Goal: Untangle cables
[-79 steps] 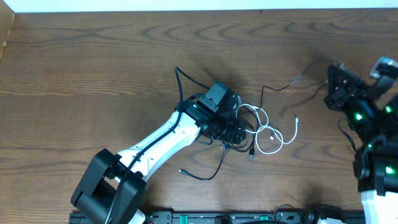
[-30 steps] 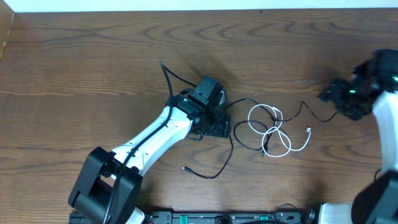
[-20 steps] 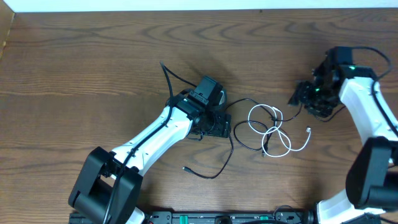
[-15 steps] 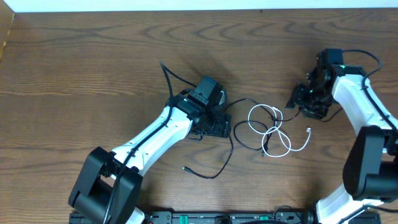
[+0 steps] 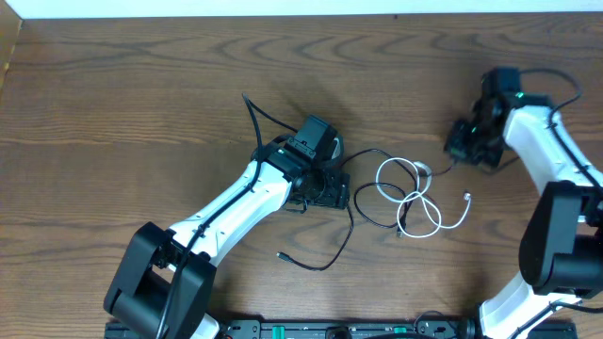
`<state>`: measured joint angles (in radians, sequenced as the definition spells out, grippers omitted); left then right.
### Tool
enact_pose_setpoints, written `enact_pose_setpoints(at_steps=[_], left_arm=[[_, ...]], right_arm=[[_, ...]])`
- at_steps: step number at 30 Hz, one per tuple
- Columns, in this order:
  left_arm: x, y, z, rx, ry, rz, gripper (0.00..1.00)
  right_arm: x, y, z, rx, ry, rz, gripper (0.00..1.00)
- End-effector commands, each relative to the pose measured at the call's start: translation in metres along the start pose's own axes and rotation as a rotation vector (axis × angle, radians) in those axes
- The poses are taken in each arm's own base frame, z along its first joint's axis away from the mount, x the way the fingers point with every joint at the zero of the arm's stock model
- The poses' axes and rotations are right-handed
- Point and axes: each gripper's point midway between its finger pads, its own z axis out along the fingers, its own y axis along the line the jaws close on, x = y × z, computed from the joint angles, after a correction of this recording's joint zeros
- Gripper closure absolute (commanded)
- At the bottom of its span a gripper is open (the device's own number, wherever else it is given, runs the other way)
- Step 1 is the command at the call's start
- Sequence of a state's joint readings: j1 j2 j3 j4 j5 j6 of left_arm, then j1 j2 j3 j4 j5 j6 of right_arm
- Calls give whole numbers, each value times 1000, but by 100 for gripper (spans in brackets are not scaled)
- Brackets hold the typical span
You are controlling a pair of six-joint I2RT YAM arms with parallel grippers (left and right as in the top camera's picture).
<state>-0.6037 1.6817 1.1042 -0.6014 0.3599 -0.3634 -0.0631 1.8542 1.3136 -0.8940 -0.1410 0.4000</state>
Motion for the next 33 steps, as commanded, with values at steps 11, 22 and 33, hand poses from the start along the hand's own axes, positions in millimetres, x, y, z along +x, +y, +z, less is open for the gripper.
enact_pose_setpoints(at_steps=[11, 22, 33], left_arm=[[-2, 3, -1, -14, -6, -3, 27], [-2, 3, -1, -14, -6, -3, 27], [-2, 3, -1, -14, -5, -3, 27]], right_arm=[[-132, -86, -228, 206, -679, 114, 99], [-116, -116, -216, 188, -578, 180, 28], [-27, -15, -159, -177, -159, -146, 23]])
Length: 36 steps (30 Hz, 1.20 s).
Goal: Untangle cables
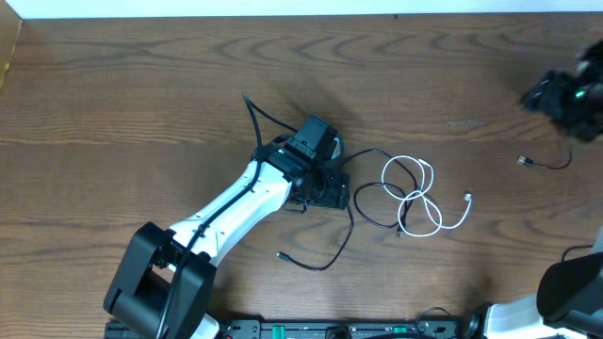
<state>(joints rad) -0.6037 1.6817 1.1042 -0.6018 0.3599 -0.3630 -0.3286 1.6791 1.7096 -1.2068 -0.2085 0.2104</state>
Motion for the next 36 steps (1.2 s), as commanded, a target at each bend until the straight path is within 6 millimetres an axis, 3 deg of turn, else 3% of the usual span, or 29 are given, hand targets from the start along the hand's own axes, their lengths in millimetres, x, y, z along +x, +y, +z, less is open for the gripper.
enact_pose_setpoints(at_steps=[1, 10, 15, 22, 26, 28, 30, 33, 36], left_arm=[[-2, 3, -1, -14, -6, -4, 27], [-2, 3, -1, -14, -6, -3, 27], [-2, 3, -1, -14, -6, -3, 27], [0, 4, -1, -18, 4, -7, 27], [1, 5, -1, -20, 7, -8, 27], [1, 5, -1, -19, 7, -7, 27], [1, 5, -1, -20, 7, -8, 27], [1, 5, -1, -20, 7, -8, 27], [1, 5, -1, -20, 7, -8, 27]], right_arm=[[51, 34, 18, -113, 181, -184, 22], [171, 44, 76, -120, 521, -288, 25], [220, 51, 102, -115, 597, -391, 32], [245, 43, 142, -62, 530, -518, 48], [252, 39, 147, -61, 536, -521, 73], [254, 37, 145, -57, 549, -517, 94], [257, 40, 143, -74, 564, -510, 99], [265, 61, 136, -214, 594, -505, 99], [266, 102, 113, -472, 613, -564, 99]])
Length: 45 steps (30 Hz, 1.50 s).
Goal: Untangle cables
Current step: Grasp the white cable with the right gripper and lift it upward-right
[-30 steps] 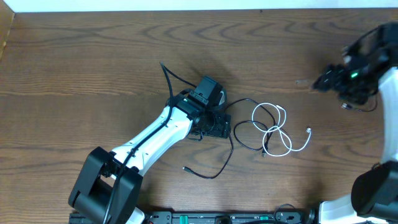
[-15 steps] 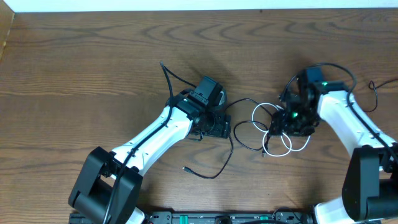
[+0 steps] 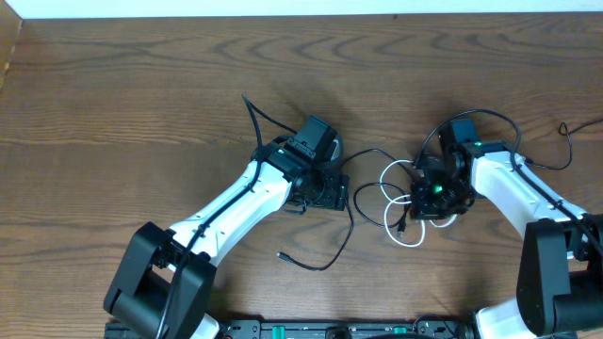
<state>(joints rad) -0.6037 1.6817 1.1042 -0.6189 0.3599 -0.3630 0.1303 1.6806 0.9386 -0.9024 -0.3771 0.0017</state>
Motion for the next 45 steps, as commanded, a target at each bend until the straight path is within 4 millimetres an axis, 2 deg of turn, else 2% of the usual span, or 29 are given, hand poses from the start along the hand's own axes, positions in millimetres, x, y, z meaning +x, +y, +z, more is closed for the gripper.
enact_pose_setpoints(at_steps=[1, 5, 8, 15, 20, 25, 32, 36, 40, 45], left_arm=[[-2, 3, -1, -13, -7, -3, 27], [-2, 3, -1, -13, -7, -3, 27], [-1, 4, -1, -15, -3, -4, 27], [0, 5, -1, -19, 4, -7, 27], [0, 5, -1, -19, 4, -7, 27], [0, 5, -1, -19, 4, -7, 27], [0, 5, -1, -19, 4, -7, 27], [-5, 3, -6, -10, -21, 10, 27], [-17, 1, -29, 16, -101, 19, 27], [-31, -8, -70, 58, -231, 46, 27]], right_arm=[[-16, 62, -27, -308, -55, -163, 99], [-44, 111, -82, -511, -163, -270, 99], [-66, 137, -125, -587, -263, -351, 99], [-97, 176, -216, -584, -489, -518, 99], [-96, 198, -274, -557, -631, -613, 99], [-74, 217, -321, -537, -761, -719, 99], [-50, 230, -359, -499, -902, -823, 99], [-51, 218, -362, -393, -934, -762, 99], [-56, 203, -354, -321, -913, -679, 99], [-56, 201, -351, -311, -901, -665, 99]])
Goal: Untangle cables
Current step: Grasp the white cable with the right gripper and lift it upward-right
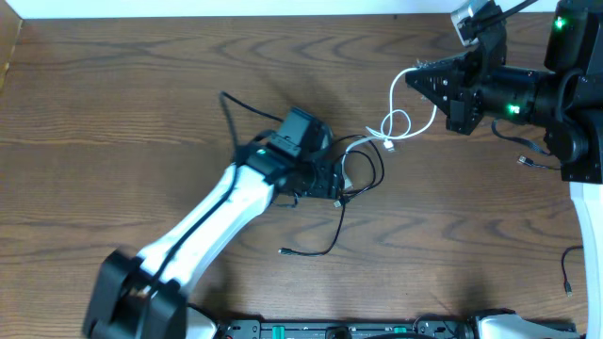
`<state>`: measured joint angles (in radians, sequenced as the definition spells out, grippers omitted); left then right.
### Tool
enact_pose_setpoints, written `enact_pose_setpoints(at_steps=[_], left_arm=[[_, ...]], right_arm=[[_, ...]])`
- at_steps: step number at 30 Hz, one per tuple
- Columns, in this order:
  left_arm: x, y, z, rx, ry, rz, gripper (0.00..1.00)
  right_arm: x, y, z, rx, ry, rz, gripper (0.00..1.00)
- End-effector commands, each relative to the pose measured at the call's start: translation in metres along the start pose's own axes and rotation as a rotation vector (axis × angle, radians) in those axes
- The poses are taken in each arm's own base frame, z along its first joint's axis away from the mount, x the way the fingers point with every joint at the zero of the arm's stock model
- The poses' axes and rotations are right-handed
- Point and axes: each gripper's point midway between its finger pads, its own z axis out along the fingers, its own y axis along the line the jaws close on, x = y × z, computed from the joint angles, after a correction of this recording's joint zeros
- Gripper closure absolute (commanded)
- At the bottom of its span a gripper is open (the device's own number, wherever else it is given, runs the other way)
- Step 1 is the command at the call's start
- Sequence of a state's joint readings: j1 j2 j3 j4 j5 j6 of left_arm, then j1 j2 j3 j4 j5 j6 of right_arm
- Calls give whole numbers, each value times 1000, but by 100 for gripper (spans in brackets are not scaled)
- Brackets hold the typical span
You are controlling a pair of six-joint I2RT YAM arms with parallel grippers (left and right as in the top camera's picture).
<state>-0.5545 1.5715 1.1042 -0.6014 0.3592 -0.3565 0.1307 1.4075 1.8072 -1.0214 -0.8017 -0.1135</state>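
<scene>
A white cable (401,123) hangs in a small loop from my right gripper (413,79). That gripper is raised high at the upper right and shut on the cable's upper part. The white cable's lower plug dangles close to the black cable (364,158), and I cannot tell if they still touch. My left gripper (332,181) rests on the table at the centre, shut on the black cable. The black cable loops to the gripper's right and trails to a loose plug (282,251) near the front.
A short black cable (533,162) lies on the wooden table (113,113) at the right, under my right arm. Another small cable end (565,282) shows at the right edge. A white wall edge runs along the back.
My right gripper was down on the white cable by the tangle; now it is high at the upper right with the white cable hanging from it. The left gripper has shifted slightly up-left with the black cable.
My right gripper first held a short black cable just right of the tangle, with the left gripper shut on the long black one. Then the short cable lay at the far right. Afterwards the right gripper was on the white cable, which now hangs lifted from the black loop.
</scene>
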Motion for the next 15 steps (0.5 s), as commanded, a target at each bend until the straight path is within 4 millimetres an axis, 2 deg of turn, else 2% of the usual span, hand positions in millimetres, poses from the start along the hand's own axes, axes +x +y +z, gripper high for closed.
enact_pose_setpoints(at_steps=[1, 6, 11, 13, 15], left_arm=[[-15, -10, -36, 28, -117, 50, 27], [-19, -23, -58, 78, -174, 74, 27], [-19, -33, -60, 128, -173, 86, 27], [-18, -31, -58, 123, -165, 82, 27], [-16, -28, -55, 110, -155, 77, 27]], right_arm=[[-4, -2, -3, 36, -8, -3, 99], [-1, -7, -3, 67, 4, 5, 99], [0, -9, -3, 74, 7, 8, 99], [1, -18, -4, 130, 13, 8, 99], [3, -40, -9, 258, 26, 8, 99]])
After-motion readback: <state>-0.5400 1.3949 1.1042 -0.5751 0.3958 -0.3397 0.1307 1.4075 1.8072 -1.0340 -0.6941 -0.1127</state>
